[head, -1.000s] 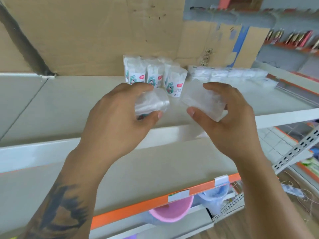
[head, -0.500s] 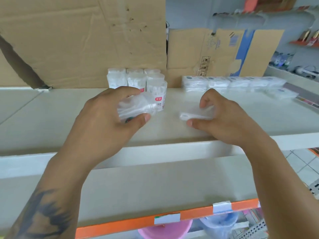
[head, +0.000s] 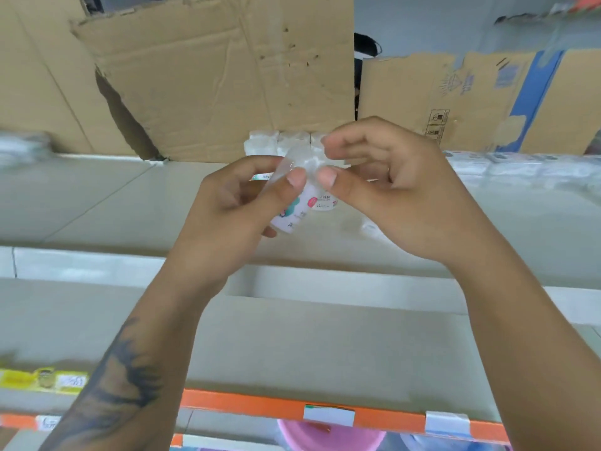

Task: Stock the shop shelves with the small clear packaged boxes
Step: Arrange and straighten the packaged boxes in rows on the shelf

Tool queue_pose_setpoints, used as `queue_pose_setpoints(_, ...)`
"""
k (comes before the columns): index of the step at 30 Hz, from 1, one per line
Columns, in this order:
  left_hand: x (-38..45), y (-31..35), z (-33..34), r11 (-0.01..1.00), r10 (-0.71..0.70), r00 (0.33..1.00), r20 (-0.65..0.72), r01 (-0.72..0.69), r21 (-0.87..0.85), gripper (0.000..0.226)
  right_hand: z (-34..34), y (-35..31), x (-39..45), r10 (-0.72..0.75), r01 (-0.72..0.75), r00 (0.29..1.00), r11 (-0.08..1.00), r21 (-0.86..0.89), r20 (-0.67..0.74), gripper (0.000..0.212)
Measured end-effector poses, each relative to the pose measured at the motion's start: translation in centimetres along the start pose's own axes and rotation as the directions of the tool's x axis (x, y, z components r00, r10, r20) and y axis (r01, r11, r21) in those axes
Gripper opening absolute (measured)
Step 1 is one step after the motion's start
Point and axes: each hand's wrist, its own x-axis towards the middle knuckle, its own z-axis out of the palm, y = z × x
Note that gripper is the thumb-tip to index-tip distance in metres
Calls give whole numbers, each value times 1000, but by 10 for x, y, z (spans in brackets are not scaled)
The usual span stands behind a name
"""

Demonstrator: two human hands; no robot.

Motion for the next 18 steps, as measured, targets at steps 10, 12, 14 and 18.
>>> queue_pose_setpoints(10,-3,1,-16,973,7,989,145,26,-230,38,20,-14,23,-116,113,993,982,153,10,17)
queue_pose_setpoints(12,-3,1,-23,981,30,986,163,2,-196,36,19,-18,29,-122,113,989,989,97,87,20)
queue_pose_setpoints(14,-3,-1,-27,991,44,985,165,-22,-131,36,17,-22,36,-93,94,974,996,8,208,25)
queue_pose_setpoints(18,-6,-8,-35,993,20,987,158,-38,115,44,18,-25,57,-70,128,942,979,-157,327,32)
